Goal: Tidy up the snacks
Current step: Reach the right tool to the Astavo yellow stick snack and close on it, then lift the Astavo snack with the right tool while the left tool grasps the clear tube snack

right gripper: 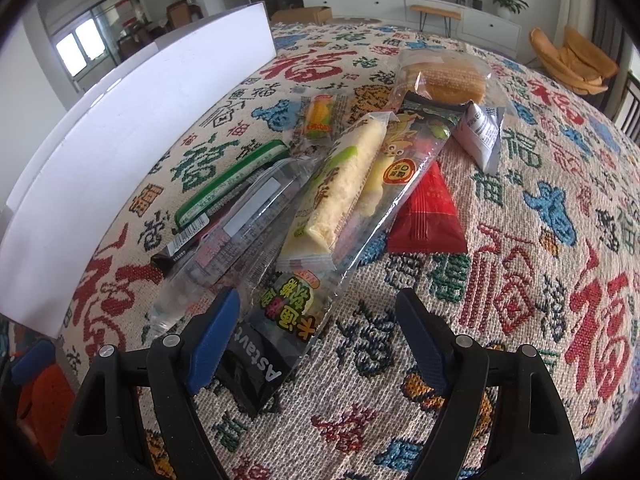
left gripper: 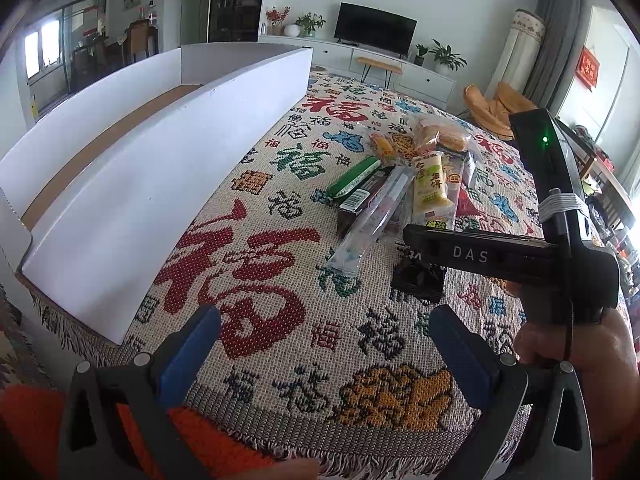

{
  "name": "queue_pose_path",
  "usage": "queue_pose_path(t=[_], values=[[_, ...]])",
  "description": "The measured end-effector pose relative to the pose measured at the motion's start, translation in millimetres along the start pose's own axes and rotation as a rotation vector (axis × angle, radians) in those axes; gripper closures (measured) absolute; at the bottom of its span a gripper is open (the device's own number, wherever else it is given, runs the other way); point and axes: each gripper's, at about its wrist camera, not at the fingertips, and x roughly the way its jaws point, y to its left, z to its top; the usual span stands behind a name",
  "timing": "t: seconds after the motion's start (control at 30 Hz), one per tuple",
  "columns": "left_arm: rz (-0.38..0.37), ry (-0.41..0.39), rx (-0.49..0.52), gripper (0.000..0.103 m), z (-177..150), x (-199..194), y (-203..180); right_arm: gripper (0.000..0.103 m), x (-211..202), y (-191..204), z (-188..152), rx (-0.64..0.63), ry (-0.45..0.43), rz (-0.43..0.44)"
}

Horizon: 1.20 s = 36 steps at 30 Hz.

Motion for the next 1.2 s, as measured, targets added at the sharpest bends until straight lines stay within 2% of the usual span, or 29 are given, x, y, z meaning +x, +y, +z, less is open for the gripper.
queue_pose_path(t=[0.07,0.13,0.27,0.4,0.5,0.6,0.73,0.83,1.1,1.17,1.2], values=[[-0.002,0.001,-0.004,0.0,0.2,0.5,1.4,0.029,-0.6,-1.2,0.0,0.004,-0.003,-0.002],[-0.003,0.003,-0.006,0.0,0.1,1.1,2.3,0.039,-2.5,-4.7,0.4,0.021,-0.007,0.013],[0.0,0.008,-0.007,0.0,0.2,3.3,3.0,0.04,-3.8,-11.0,1.7,0.039,-0.006,0.026],[0.003,0.008,-0.005,0.0,0.2,5.5,2.7,0.051,-1.4,-9.4,3.7,0.034,-0.002,0.042],[0.003,0.008,-0.006,0.0,-0.5,6.3,3.5,0.054,1.9,-5.6,5.7,0.014,0.011,0.055],[0.0,0.008,-0.009,0.0,-0.4,6.6,4.4,0.064,1.4,-3.6,4.7,-0.003,0.031,0.085],[0.0,0.009,-0.006,0.0,0.2,7.6,4.9,0.087,-4.7,-6.2,2.3,-0.041,0.06,0.136],[-0.001,0.009,-0.006,0.0,0.1,7.2,4.5,0.093,-13.4,-14.1,2.7,-0.047,0.083,0.142],[-0.003,0.009,-0.005,0.0,0.0,7.6,4.9,0.096,-46.6,-58.7,-21.2,-0.033,0.134,0.1],[-0.007,0.013,-0.003,0.0,0.3,8.8,4.8,0.094,-55.7,-72.5,-30.5,-0.031,0.139,0.067],[-0.009,0.015,-0.001,0.0,0.6,9.7,3.4,0.087,-60.1,-75.5,-33.6,-0.044,0.134,0.046]])
